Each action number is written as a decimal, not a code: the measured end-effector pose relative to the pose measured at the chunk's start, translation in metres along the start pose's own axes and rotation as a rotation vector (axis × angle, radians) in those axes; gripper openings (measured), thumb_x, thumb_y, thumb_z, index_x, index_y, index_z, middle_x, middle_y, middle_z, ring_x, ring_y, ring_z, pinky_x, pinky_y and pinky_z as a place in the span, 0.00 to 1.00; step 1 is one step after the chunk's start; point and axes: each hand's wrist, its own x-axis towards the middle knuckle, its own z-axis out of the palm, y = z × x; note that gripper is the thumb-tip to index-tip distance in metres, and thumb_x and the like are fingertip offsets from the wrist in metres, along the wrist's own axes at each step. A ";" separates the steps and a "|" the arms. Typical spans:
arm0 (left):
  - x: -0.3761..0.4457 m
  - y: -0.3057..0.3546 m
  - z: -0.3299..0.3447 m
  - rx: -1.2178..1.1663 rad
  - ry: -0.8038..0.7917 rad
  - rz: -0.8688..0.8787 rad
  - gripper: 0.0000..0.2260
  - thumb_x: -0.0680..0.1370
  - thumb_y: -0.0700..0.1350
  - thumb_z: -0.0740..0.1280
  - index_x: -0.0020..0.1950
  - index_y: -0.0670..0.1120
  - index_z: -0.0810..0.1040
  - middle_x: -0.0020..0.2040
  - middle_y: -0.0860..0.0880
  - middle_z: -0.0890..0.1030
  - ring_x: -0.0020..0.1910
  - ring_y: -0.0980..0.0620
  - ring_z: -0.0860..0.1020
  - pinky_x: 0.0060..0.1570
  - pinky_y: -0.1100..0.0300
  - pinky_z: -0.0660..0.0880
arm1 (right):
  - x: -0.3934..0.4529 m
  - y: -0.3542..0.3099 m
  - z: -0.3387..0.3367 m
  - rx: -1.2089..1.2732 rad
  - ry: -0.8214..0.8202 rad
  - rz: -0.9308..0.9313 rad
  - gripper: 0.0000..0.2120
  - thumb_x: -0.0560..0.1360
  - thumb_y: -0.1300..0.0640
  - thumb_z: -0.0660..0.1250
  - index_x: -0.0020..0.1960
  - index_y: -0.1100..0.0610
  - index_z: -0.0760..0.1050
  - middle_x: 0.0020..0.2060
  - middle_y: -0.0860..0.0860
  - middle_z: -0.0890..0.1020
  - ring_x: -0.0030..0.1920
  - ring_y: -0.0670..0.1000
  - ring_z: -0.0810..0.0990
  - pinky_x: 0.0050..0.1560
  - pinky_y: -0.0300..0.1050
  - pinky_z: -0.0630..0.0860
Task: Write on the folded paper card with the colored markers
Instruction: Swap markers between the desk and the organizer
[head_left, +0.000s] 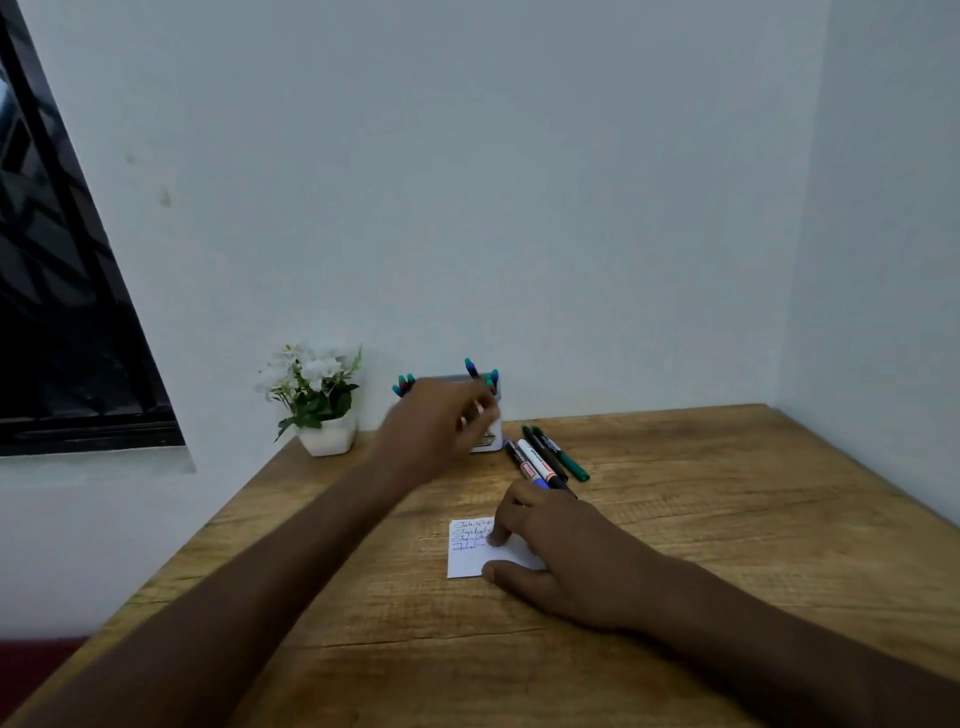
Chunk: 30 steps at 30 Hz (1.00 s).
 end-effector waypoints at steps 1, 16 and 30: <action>-0.007 0.006 0.014 -0.009 -0.090 -0.055 0.08 0.81 0.54 0.70 0.48 0.51 0.84 0.39 0.57 0.82 0.36 0.61 0.77 0.39 0.56 0.80 | 0.000 0.001 0.000 0.007 0.009 -0.004 0.19 0.83 0.41 0.66 0.69 0.48 0.78 0.64 0.44 0.76 0.57 0.42 0.72 0.53 0.36 0.70; 0.018 0.030 0.042 0.213 -0.605 -0.425 0.25 0.74 0.60 0.72 0.64 0.45 0.77 0.60 0.44 0.81 0.55 0.46 0.79 0.53 0.52 0.79 | -0.004 0.004 -0.005 0.006 0.003 -0.057 0.17 0.84 0.48 0.65 0.71 0.49 0.79 0.65 0.47 0.77 0.54 0.38 0.68 0.45 0.26 0.62; -0.083 -0.001 -0.013 -0.282 -0.230 -0.182 0.16 0.87 0.57 0.52 0.58 0.54 0.78 0.45 0.52 0.81 0.45 0.52 0.79 0.45 0.54 0.75 | -0.002 0.007 -0.007 0.266 0.079 0.189 0.16 0.80 0.44 0.72 0.65 0.48 0.81 0.54 0.41 0.85 0.48 0.44 0.83 0.44 0.32 0.75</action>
